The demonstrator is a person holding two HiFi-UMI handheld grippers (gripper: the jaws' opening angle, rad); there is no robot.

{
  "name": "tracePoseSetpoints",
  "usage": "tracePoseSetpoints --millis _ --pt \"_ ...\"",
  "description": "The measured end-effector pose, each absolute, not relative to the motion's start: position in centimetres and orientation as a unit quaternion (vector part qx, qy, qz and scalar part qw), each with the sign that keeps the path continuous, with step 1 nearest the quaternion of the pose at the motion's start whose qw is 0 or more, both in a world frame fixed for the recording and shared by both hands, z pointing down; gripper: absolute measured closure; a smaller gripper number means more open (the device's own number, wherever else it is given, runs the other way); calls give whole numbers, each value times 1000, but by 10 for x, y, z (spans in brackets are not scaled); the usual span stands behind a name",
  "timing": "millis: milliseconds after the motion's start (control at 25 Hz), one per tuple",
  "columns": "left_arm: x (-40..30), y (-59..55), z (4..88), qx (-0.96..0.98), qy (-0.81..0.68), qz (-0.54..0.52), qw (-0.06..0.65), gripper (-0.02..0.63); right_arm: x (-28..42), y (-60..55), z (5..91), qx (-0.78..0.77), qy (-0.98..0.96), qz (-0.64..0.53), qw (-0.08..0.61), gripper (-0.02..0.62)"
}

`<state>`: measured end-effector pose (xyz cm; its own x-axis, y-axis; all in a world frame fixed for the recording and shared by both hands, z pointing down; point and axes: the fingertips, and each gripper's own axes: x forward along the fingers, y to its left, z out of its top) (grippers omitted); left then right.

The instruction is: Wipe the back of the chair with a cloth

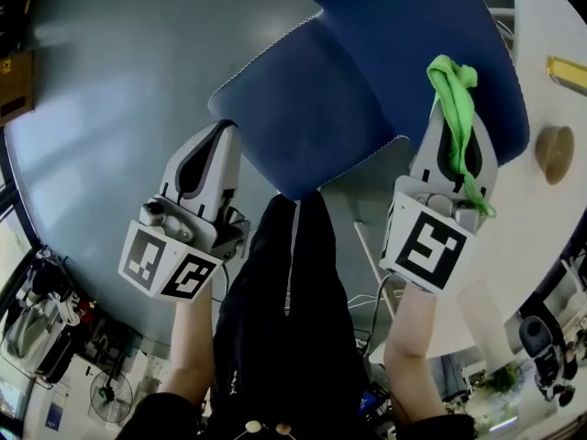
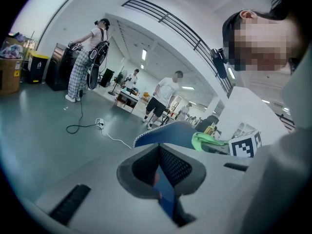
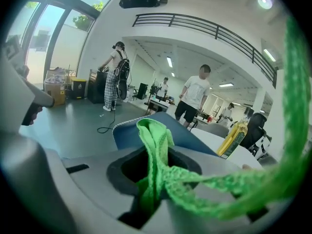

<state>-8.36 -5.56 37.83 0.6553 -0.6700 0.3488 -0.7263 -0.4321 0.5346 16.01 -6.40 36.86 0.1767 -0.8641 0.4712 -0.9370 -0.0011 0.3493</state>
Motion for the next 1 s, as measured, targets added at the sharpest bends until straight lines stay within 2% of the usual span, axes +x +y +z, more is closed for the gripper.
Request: tracePoseSetpoints --millis 440,840,1000 --pt "-64 -63 352 853 -409 58 319 604 221 -45 296 780 -565 18 268 551" --pt "-43 -82 328 881 -390 104 247 604 276 -33 293 831 -513 110 185 551" --pt "-28 -74 327 886 -377 104 248 604 293 -29 304 829 -513 132 177 551"
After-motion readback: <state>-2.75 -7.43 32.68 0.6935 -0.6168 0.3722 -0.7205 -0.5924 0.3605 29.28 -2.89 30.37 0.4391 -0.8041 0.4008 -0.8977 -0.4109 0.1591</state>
